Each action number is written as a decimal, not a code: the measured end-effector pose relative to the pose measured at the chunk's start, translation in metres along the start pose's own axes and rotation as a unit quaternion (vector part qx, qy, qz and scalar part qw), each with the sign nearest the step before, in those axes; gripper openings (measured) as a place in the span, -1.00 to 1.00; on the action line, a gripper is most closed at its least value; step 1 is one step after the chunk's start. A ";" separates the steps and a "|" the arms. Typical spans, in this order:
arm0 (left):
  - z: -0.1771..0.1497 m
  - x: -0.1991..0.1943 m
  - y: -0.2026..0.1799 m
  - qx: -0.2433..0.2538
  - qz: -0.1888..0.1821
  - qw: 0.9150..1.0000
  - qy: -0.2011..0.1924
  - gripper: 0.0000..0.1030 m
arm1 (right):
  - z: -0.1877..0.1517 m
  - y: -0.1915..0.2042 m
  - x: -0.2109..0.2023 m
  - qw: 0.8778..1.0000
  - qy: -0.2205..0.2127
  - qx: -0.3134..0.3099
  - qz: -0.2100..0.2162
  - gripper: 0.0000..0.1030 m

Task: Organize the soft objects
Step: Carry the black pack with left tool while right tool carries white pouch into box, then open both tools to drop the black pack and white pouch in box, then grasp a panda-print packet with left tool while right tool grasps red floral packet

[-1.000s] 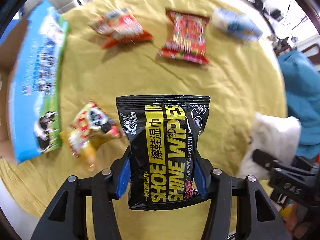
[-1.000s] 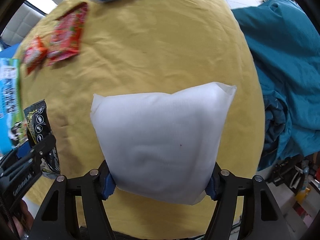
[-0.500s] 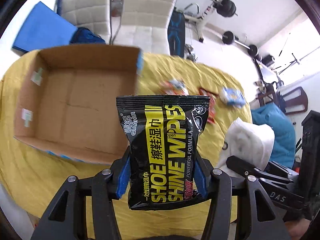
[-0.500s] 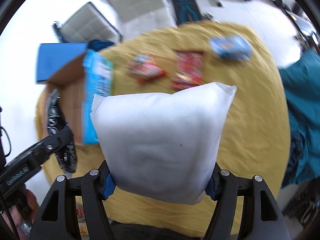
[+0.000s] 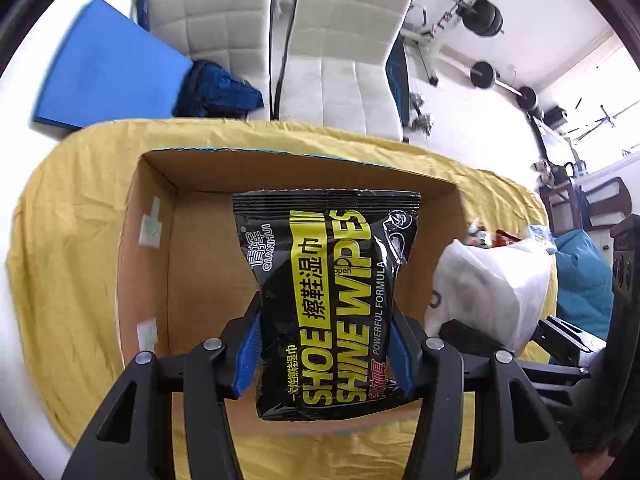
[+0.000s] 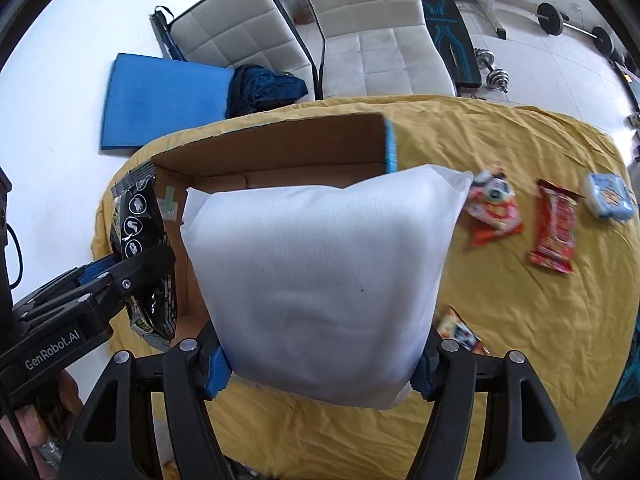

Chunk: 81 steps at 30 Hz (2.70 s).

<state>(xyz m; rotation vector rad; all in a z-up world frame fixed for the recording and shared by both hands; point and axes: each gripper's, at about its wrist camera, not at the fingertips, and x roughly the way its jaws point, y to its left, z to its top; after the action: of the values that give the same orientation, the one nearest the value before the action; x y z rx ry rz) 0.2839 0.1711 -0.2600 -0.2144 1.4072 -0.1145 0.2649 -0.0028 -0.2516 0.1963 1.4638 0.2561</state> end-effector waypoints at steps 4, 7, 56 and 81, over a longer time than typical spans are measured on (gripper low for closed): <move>0.028 0.039 0.028 -0.008 -0.013 0.999 0.043 0.00 | 0.027 0.022 0.051 1.000 0.024 0.005 -0.003 0.38; 0.041 0.066 0.038 -0.006 -0.012 0.998 0.066 0.00 | 0.043 0.030 0.087 0.999 0.039 0.009 -0.015 0.38; -0.076 -0.077 0.014 0.032 0.057 0.996 -0.068 0.99 | -0.028 0.065 0.059 0.992 -0.021 -0.014 -0.121 1.00; -0.151 -0.157 -0.028 0.032 0.045 0.991 -0.124 0.99 | -0.128 0.077 -0.081 0.990 -0.107 -0.036 -0.080 1.00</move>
<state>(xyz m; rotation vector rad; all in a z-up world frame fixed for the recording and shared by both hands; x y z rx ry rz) 0.1111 0.1644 -0.1247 -0.1080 1.1616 -0.0554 0.1267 0.0445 -0.1654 0.0450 1.2484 0.1517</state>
